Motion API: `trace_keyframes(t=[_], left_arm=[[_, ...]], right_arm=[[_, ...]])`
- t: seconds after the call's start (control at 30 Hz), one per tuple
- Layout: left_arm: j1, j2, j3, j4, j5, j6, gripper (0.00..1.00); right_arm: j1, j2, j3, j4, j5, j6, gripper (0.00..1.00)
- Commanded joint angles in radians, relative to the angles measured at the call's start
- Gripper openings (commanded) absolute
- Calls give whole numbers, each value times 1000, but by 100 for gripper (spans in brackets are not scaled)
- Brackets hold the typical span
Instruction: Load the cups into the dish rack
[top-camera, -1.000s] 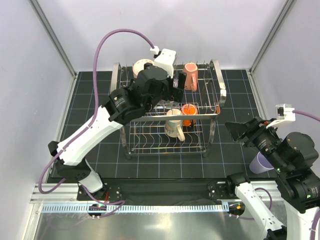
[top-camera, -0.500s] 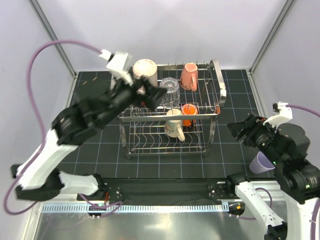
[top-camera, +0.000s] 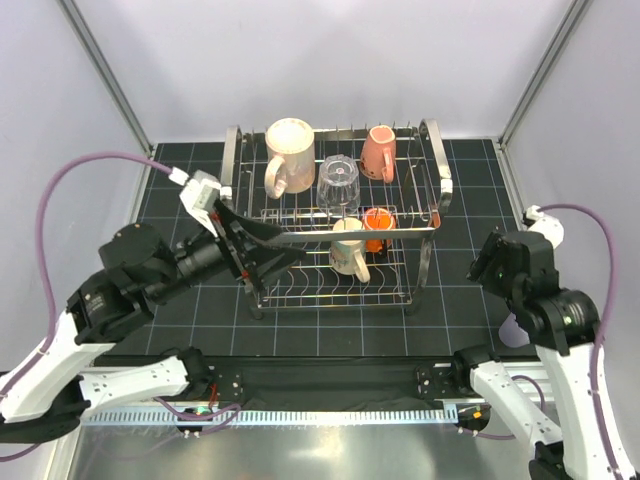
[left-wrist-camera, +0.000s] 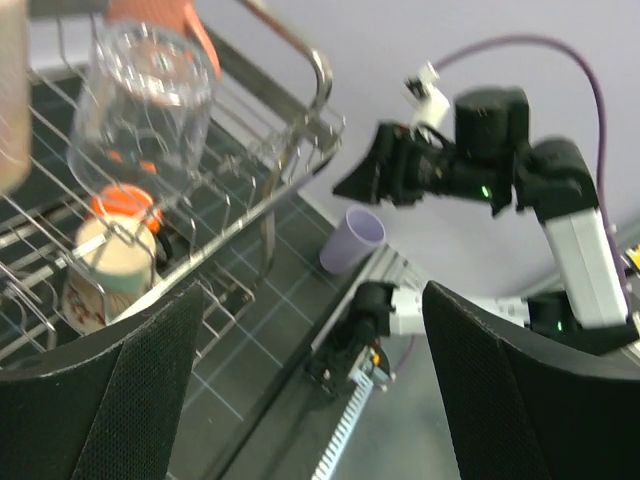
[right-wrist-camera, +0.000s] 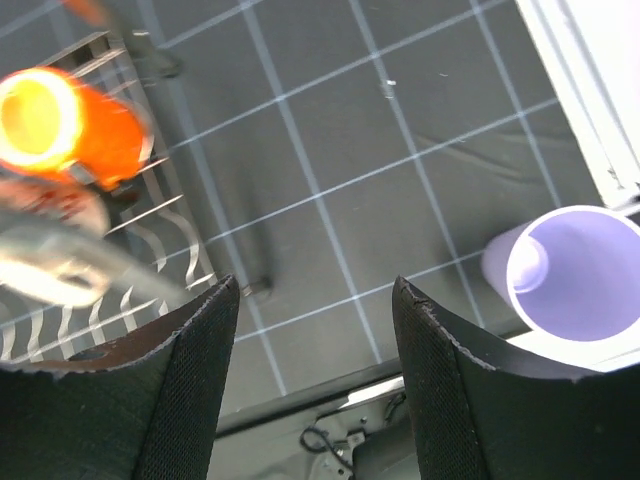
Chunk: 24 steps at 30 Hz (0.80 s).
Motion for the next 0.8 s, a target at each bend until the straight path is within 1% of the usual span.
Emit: trace_keyframes(t=[0.0,0.03,0.07,0.13,0.17,0.23,0.27,0.33,0.43,0.53,0.6,0.63,0.67,0.7,0.77], left_arm=[[3,-24,-101,57,112,-98,86],[3,-50,-168,83,123,-116,86],[3,-65,-198,97,132,-137,86],[3,-113,-251,122,141,-153,86],[3,-131,-284,122,141,-156,86],[3,-170,-296,110,131,-142,86],[3,-182,-287,76,120,-129,86],[3,-203,-279,51,94,-122,86],[3,-240,-279,57,91,-128,86],[3,-237,-266,76,126,-141,86],[3,-228,-258,86,161,-145,86],[3,-224,-259,93,172,-141,86],[3,-220,-264,97,178,-136,86],[3,-213,-269,94,172,-127,86],[3,-210,-275,90,170,-125,86]], right_arm=[[-27,93,-22,87,123,38,64],[-45,113,-29,101,120,31,63],[-102,139,-30,124,107,23,63],[-177,203,-27,152,85,-17,63],[-261,217,-24,158,73,-34,63],[-337,242,-22,179,42,-81,63],[-405,243,-24,187,30,-94,63],[-465,251,-41,193,-13,-106,62],[-527,257,-81,201,-61,-73,60],[-593,272,-105,195,-69,-48,59],[-610,248,-122,193,-46,0,59],[-611,233,-159,205,-1,27,59],[-611,214,-176,215,14,67,59],[-613,185,-209,231,37,81,59],[-615,179,-240,244,54,99,59]])
